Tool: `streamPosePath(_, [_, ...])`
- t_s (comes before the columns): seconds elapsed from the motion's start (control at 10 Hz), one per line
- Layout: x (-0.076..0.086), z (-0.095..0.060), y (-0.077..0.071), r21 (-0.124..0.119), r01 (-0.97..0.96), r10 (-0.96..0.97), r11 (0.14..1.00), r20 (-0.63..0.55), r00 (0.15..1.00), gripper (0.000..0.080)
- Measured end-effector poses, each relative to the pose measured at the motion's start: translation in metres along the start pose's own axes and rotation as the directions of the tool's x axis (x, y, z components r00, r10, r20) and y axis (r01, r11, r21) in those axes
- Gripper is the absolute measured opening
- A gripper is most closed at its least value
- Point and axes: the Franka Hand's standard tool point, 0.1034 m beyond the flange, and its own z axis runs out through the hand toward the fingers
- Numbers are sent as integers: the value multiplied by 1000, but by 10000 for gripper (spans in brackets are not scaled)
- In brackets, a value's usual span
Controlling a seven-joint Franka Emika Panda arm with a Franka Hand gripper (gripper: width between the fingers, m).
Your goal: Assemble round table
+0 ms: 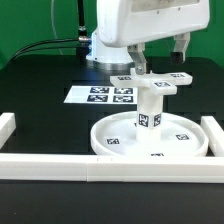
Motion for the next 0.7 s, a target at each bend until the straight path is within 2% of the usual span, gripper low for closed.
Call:
streamPosePath(0.1, [-1, 0, 1, -2, 42, -42, 999, 2, 999, 649])
streamPosePath(0.3, [-5, 3, 3, -30, 233, -232, 972, 23, 972, 649])
streamPosePath(0.5, [-15, 8, 1, -13, 314, -313, 949, 45, 949, 649])
streamPosePath(0.7, [-20, 12, -2, -9, 293, -292, 956, 49, 955, 649])
